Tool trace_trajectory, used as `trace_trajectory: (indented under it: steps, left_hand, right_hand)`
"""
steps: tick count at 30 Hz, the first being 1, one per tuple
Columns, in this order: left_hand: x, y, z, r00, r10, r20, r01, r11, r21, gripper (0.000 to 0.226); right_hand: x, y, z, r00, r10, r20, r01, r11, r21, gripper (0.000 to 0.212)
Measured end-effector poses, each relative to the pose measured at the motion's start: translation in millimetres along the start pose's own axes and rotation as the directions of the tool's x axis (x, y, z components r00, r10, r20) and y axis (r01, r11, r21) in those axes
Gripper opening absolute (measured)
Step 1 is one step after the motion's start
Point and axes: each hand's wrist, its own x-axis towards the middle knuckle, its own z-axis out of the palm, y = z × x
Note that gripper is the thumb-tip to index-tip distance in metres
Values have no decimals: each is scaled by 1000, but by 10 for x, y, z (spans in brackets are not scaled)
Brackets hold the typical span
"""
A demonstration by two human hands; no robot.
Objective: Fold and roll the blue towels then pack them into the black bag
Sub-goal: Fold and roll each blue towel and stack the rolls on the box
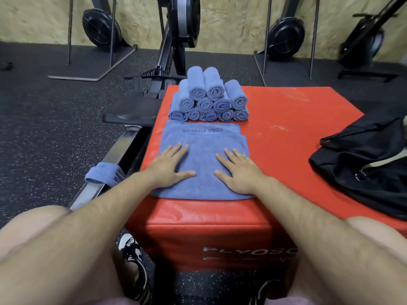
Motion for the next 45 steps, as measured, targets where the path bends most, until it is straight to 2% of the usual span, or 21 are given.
trace_trajectory:
  steps: [2,5,6,9,11,14,16,18,23,27,29,31,33,37,40,45]
  left_hand:
    - [-21,3,-37,997,-30,66,29,999,20,103]
    - [-126,11,-156,997,27,79,-38,990,135,121]
    - [-167,21,-190,994,51,98,-68,983,173,119]
    - [-249,63,-278,983,103,155,-135,968,214,101]
    - [-221,87,-373,980,126,155,-151,975,163,86]
    - [-28,59,-499,986,127,108,-135,988,76,53]
    - [159,25,-605,989,126,75,-132,987,93,41]
    - [323,-8,-671,992,113,62,-120,986,117,36]
    - [554,-238,-563,996,66,52,-71,993,98,27]
    - [690,-338,-588,997,29,67,-35,995,96,20]
    - [740,-399,-619,995,32,98,-43,992,122,17]
    - [762,-469,-641,991,27,134,-43,992,119,22]
    - [748,-501,-672,989,23,146,-36,996,87,26]
    - [709,-470,-752,989,-38,144,36,999,16,19]
    - [680,-447,-800,988,-68,135,77,995,-63,16]
    - [672,-408,-822,993,-112,31,115,984,-137,13]
  right_hand:
    - [-40,32,-58,999,10,52,-10,1000,2,76]
    - [-184,39,-142,996,-16,93,16,1000,-5,82]
    - [-246,37,-166,995,-30,93,32,999,-18,83]
    - [-417,19,-237,992,-65,109,70,997,-40,86]
    - [-420,6,-302,986,-71,149,79,996,-46,84]
    - [-246,28,-455,977,-115,180,120,993,-15,62]
    - [-71,109,-594,979,-125,159,125,992,10,41]
    - [102,237,-712,987,-112,117,111,994,16,34]
    - [400,580,-600,1000,-13,26,11,997,71,41]
    - [585,673,-585,999,48,2,-48,999,23,44]
    - [668,729,-602,998,69,10,-69,995,78,32]
    - [711,792,-599,997,55,57,-63,985,162,18]
    - [710,819,-596,998,9,63,-22,975,221,20]
    - [635,830,-664,998,-1,-68,27,924,382,17]
    - [622,831,-675,995,1,-97,50,851,523,22]
    - [669,829,-625,981,73,-179,20,884,466,17]
